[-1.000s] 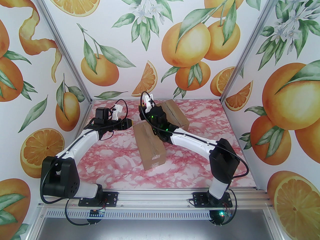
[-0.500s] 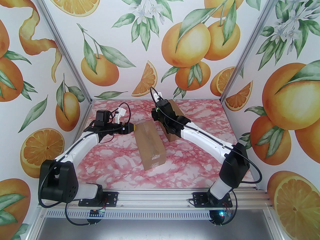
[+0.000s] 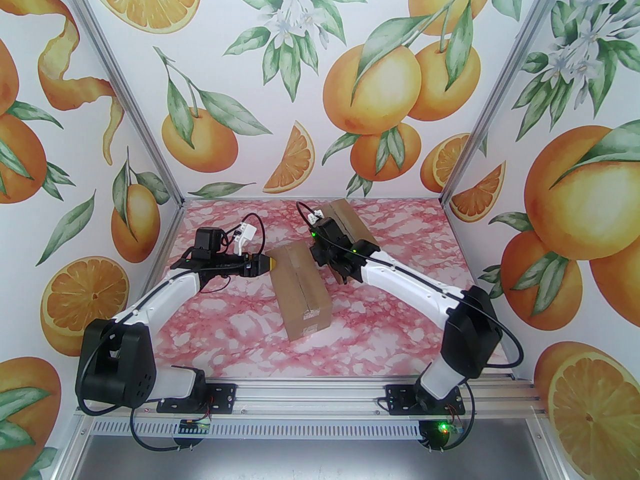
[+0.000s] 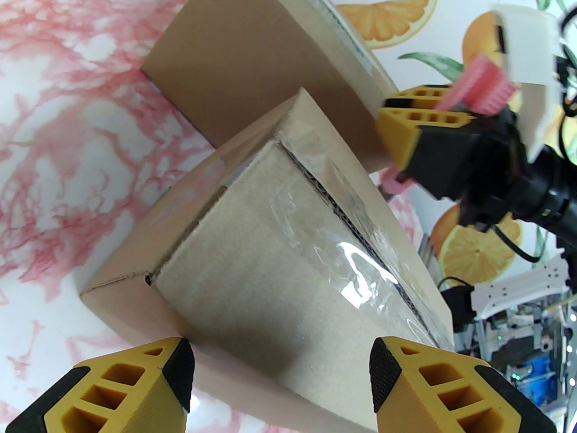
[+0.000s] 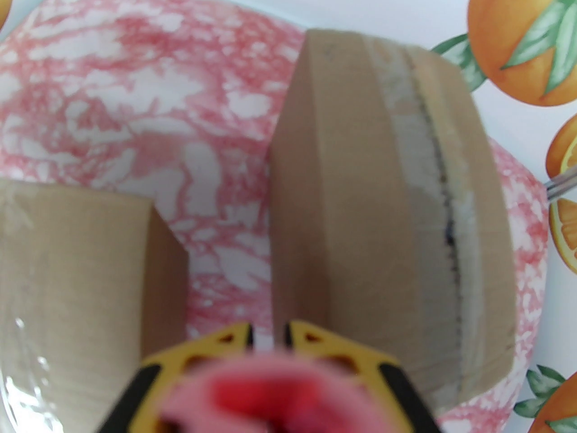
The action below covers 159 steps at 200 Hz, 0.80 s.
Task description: Unpack the express box
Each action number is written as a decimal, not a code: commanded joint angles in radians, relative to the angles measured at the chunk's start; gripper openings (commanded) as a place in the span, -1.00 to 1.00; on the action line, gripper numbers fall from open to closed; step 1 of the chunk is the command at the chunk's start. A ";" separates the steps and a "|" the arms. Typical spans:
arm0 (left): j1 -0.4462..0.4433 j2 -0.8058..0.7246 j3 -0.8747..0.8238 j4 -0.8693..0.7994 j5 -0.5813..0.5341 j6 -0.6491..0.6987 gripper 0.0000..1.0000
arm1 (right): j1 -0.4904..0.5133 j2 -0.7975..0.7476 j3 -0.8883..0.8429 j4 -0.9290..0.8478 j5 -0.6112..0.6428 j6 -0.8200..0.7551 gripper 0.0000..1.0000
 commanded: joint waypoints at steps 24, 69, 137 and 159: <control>-0.023 -0.043 -0.049 0.057 0.044 -0.026 0.26 | -0.031 0.126 0.102 -0.017 -0.140 0.038 -1.00; -0.032 -0.096 -0.097 0.116 0.014 -0.073 0.19 | -0.038 0.243 0.245 -0.008 -0.261 0.018 -1.00; -0.031 -0.276 -0.107 0.012 -0.162 -0.058 0.40 | -0.038 0.512 0.671 -0.115 -0.417 -0.033 -1.00; -0.032 -0.342 -0.103 -0.033 -0.257 -0.042 0.49 | -0.037 0.566 0.785 -0.116 -0.390 -0.065 -1.00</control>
